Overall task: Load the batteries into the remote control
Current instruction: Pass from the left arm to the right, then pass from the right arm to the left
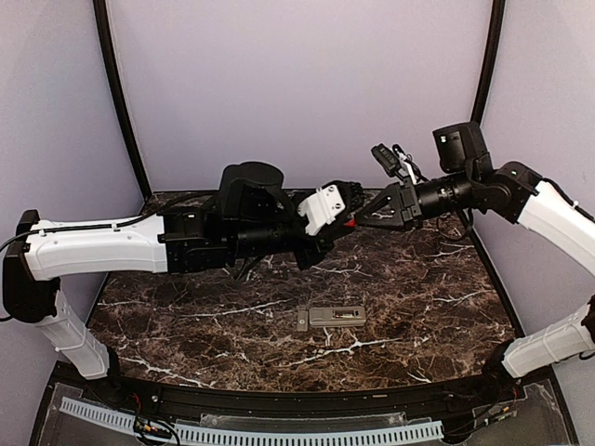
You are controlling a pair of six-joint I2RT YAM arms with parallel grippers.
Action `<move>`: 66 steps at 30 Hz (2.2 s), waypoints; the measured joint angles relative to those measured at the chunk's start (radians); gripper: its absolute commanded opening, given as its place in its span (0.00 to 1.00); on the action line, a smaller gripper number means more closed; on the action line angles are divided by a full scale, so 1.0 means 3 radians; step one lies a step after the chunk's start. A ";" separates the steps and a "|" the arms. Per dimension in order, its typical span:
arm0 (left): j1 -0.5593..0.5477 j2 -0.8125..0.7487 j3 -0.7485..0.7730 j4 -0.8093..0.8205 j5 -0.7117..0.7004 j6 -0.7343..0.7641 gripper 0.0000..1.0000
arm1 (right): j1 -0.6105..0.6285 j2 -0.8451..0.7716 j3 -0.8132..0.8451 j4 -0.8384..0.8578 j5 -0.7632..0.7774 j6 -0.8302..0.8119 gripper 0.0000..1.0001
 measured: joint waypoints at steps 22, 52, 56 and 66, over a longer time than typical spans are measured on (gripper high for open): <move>-0.0003 -0.0460 -0.1301 0.1400 0.0361 -0.0240 0.59 | -0.0099 -0.0109 -0.0053 0.0465 -0.0403 0.0195 0.00; -0.0003 -0.0135 -0.0994 0.2639 0.0456 -0.0186 0.21 | -0.0094 -0.0281 -0.0210 0.0900 -0.0619 0.0354 0.00; -0.0003 -0.0135 -0.0969 0.2553 0.0430 -0.0181 0.20 | -0.0094 -0.0306 -0.0210 0.0902 -0.0619 0.0352 0.00; -0.0003 -0.0132 -0.0930 0.2502 0.0436 -0.0168 0.08 | -0.0093 -0.0309 -0.0228 0.0900 -0.0618 0.0338 0.00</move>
